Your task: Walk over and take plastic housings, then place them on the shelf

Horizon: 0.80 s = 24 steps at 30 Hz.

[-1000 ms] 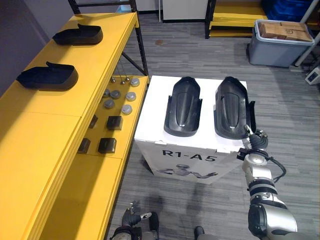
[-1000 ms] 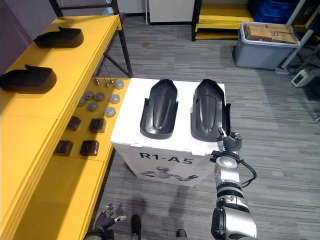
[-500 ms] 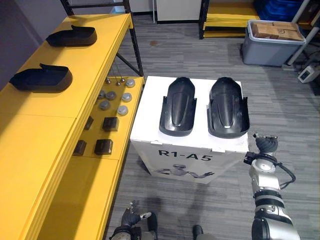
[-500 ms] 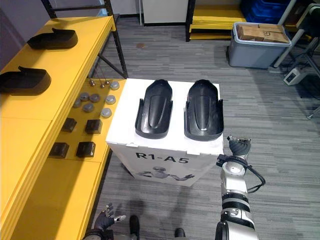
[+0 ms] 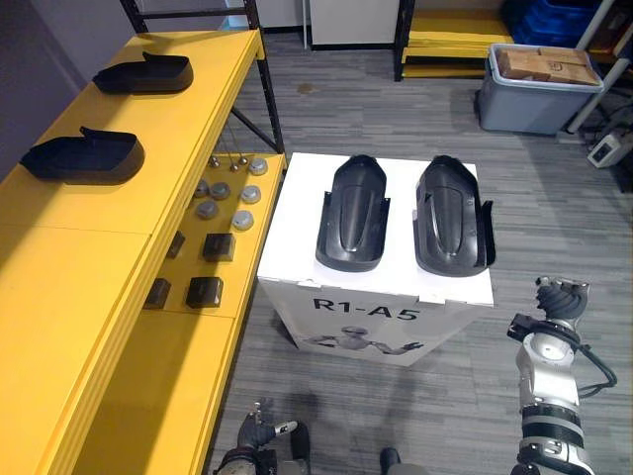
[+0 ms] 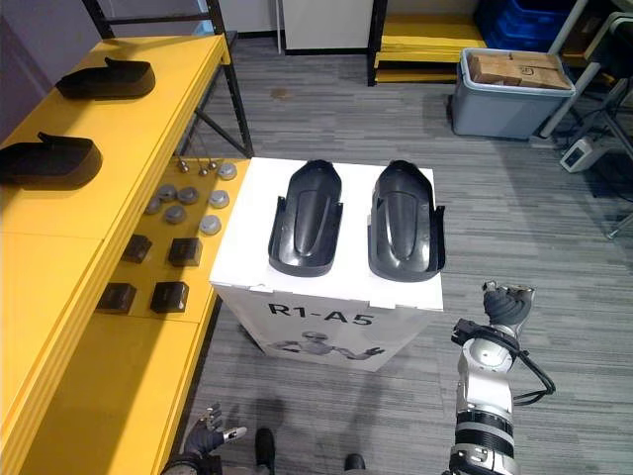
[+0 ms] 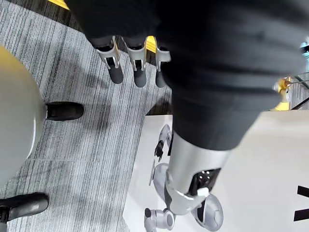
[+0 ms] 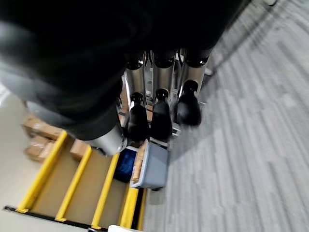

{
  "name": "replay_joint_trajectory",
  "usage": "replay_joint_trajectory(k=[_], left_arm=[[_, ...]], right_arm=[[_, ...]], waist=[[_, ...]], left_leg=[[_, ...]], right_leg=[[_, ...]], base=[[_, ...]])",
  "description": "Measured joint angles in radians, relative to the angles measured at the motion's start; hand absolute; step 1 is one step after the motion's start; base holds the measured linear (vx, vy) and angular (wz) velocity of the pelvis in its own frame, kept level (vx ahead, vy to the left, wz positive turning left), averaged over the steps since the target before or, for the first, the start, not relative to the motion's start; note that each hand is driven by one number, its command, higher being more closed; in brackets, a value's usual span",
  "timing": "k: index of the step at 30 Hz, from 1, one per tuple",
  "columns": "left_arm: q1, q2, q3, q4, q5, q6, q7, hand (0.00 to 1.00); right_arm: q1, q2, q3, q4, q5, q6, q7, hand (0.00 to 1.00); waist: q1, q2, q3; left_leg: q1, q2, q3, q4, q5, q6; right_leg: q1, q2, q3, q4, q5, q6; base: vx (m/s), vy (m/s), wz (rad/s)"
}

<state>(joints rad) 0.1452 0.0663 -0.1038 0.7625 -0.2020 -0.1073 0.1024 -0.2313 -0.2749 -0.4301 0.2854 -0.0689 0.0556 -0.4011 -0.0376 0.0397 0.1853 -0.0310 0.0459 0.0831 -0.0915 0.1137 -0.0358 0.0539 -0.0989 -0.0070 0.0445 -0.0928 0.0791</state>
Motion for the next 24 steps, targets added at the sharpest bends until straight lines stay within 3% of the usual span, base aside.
replay_joint_trajectory(k=[16, 24], left_arm=[[0.018, 0.001, 0.0, -0.005, 0.032, 0.001, -0.008, 0.0], [0.017, 0.003, -0.002, 0.0, 0.031, -0.002, -0.02, 0.0]], right_arm=[[0.011, -0.017, 0.023, -0.117, -0.18, -0.004, 0.015, 0.0], [-0.115, -0.1, 0.105, 0.017, -0.194, -0.001, 0.033, 0.0]], waist=[[0.007, -0.009, -0.023], [0.01, -0.008, -0.023]], left_leg=[[-0.002, -0.001, -0.003, 0.0, 0.0, 0.0], [-0.013, -0.002, -0.008, 0.0, 0.002, 0.002]], right_leg=[[-0.001, 0.0, -0.002, 0.0, 0.0, 0.0], [-0.012, 0.0, -0.005, 0.0, 0.0, 0.0]], base=[[0.0, 0.0, 0.0], [0.0, 0.0, 0.0]])
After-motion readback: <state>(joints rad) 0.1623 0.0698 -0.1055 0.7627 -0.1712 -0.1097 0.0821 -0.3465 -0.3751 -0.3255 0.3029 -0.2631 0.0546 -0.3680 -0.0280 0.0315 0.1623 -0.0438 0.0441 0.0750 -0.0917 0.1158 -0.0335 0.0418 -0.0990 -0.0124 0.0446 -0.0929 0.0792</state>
